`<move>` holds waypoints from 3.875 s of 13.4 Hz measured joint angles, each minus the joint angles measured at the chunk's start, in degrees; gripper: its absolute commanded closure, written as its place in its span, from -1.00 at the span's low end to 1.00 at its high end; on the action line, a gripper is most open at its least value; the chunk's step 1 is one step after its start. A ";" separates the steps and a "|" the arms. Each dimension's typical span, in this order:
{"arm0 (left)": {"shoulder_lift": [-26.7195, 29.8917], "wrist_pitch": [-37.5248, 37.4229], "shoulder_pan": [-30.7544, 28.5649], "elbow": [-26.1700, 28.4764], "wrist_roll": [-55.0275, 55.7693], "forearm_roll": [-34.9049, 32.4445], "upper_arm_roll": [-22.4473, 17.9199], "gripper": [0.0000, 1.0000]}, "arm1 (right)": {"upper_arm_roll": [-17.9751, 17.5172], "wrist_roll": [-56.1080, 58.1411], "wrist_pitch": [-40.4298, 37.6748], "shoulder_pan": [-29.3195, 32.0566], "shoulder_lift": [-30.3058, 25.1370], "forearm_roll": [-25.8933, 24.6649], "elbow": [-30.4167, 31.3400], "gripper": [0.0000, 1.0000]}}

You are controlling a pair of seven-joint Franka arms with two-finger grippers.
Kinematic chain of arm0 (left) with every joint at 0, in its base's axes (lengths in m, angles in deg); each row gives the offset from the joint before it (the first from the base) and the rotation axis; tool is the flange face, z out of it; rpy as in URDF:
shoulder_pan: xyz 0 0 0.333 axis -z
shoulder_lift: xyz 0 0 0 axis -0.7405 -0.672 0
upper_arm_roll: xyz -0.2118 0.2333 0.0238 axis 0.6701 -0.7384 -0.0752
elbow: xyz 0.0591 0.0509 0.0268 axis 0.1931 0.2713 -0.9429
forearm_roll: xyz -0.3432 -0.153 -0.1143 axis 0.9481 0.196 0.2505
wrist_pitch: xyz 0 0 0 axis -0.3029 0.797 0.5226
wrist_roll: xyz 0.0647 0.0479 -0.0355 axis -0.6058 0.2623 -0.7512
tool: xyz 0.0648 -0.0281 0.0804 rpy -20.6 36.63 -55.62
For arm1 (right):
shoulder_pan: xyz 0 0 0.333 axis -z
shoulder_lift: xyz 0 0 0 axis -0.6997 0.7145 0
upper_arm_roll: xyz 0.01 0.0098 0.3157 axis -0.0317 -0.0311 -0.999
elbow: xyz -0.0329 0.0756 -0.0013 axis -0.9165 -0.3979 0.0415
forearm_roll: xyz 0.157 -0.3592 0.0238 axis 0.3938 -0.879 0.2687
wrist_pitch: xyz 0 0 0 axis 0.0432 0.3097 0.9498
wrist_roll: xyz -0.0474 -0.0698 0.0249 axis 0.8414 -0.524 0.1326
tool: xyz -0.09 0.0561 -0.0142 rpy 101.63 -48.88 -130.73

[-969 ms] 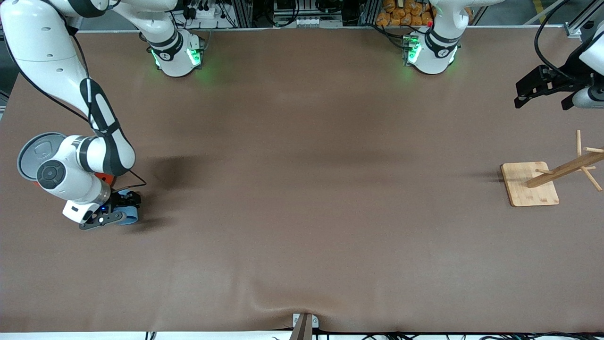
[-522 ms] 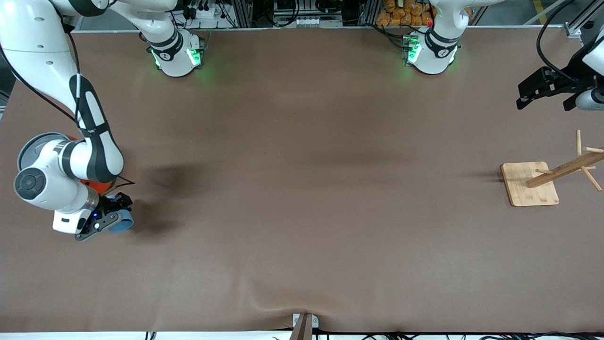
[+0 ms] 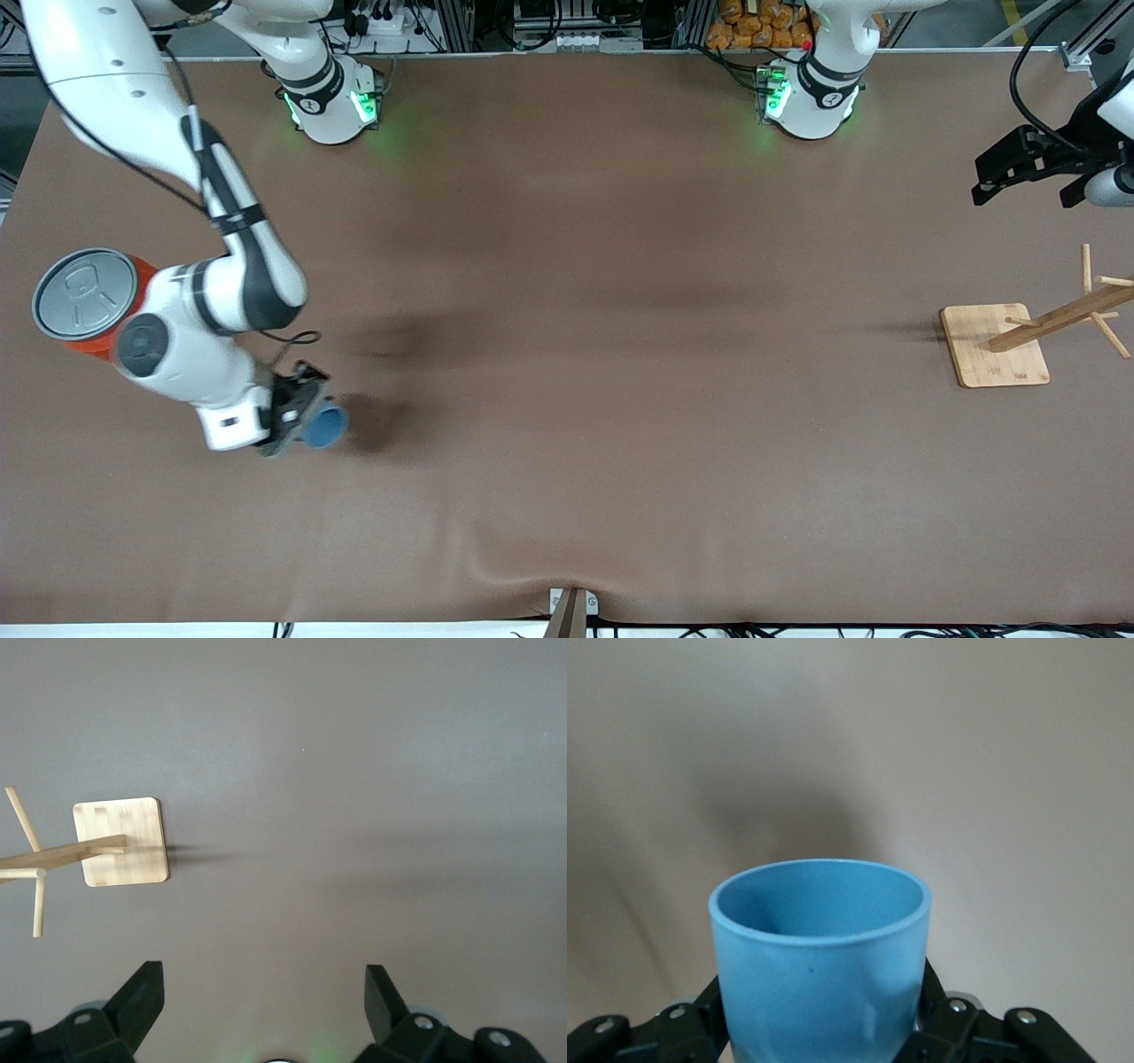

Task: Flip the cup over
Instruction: 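Carry the blue cup with the right gripper toward the table middle, then release the cup on its side and withdraw the right gripper, then reach the left gripper toward the open rim of the blue cup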

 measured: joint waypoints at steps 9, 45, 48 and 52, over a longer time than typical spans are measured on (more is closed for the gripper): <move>-1.33 0.02 -0.19 -0.41 -6.90 -1.13 -0.20 -1.00 | -0.72 0.10 4.69 -21.85 5.29 -0.10 0.20 -0.92; -24.39 13.13 6.64 9.27 -9.82 38.47 3.08 -1.00 | 16.12 -41.20 -52.63 0.79 -31.75 1.67 -9.39 -1.00; -28.13 16.09 7.59 10.75 -13.73 43.72 3.09 -1.00 | 16.12 -46.30 -55.80 2.10 -32.85 1.95 -9.46 -1.00; -33.94 23.48 10.17 12.64 -22.20 56.01 3.46 -1.00 | 15.89 -53.45 -57.77 2.17 -33.28 2.12 -10.04 -1.00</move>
